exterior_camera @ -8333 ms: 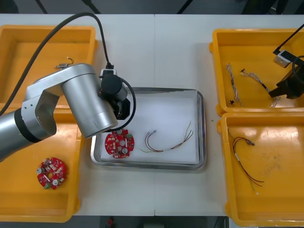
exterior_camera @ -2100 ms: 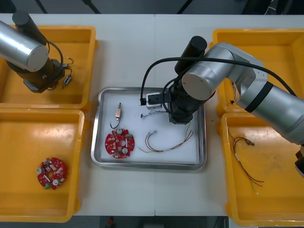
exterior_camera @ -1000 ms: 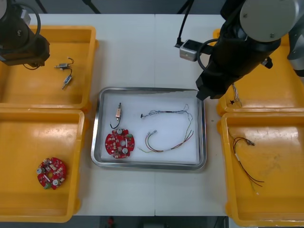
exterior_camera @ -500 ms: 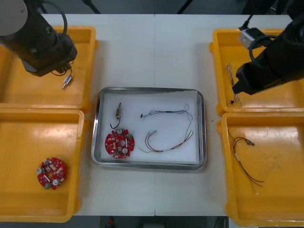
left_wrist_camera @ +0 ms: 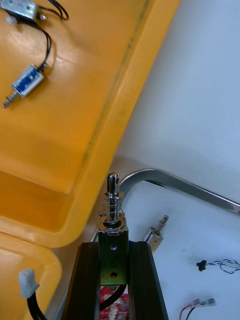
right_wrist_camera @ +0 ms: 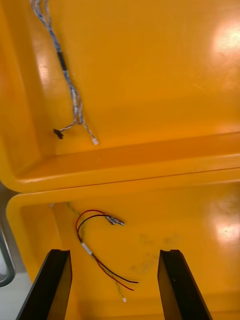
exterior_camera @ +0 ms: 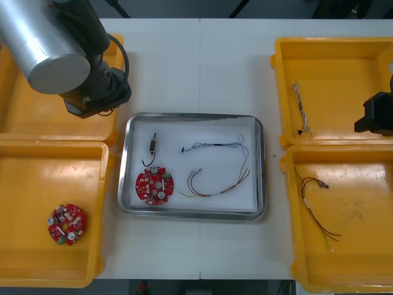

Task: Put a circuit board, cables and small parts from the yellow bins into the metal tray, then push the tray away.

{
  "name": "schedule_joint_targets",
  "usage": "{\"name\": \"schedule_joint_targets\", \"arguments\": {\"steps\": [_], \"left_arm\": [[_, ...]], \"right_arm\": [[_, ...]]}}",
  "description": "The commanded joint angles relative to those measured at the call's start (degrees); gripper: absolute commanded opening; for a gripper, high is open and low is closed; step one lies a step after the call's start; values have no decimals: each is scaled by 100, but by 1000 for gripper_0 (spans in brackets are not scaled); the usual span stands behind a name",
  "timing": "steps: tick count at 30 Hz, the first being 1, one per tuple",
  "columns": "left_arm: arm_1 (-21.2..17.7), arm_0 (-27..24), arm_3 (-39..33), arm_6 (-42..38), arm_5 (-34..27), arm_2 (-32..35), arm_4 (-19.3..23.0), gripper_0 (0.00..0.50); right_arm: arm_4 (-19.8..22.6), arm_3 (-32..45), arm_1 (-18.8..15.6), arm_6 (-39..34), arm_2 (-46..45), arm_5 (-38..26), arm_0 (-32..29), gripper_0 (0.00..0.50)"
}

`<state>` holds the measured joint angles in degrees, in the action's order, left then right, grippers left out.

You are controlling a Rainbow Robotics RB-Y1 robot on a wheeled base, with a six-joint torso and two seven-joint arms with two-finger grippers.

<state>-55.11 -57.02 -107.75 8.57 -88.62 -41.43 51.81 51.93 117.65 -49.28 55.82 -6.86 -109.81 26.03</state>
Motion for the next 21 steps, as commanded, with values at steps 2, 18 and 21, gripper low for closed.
{"name": "schedule_joint_targets", "arguments": {"steps": [2, 18, 21], "left_arm": [[545, -160, -159, -1120, -32, -269, -435, 0], [1591, -152, 298, -1323, 47, -805, -1261, 0], [1758, -125, 474, -1305, 82, -849, -1297, 0]], "right_arm": [[-96, 144, -248, -397, -386, -19, -335, 500], [-25, 232, -345, -63, -404, -19, -687, 500], [-25, 267, -345, -1, -404, -19, -731, 500]]}}
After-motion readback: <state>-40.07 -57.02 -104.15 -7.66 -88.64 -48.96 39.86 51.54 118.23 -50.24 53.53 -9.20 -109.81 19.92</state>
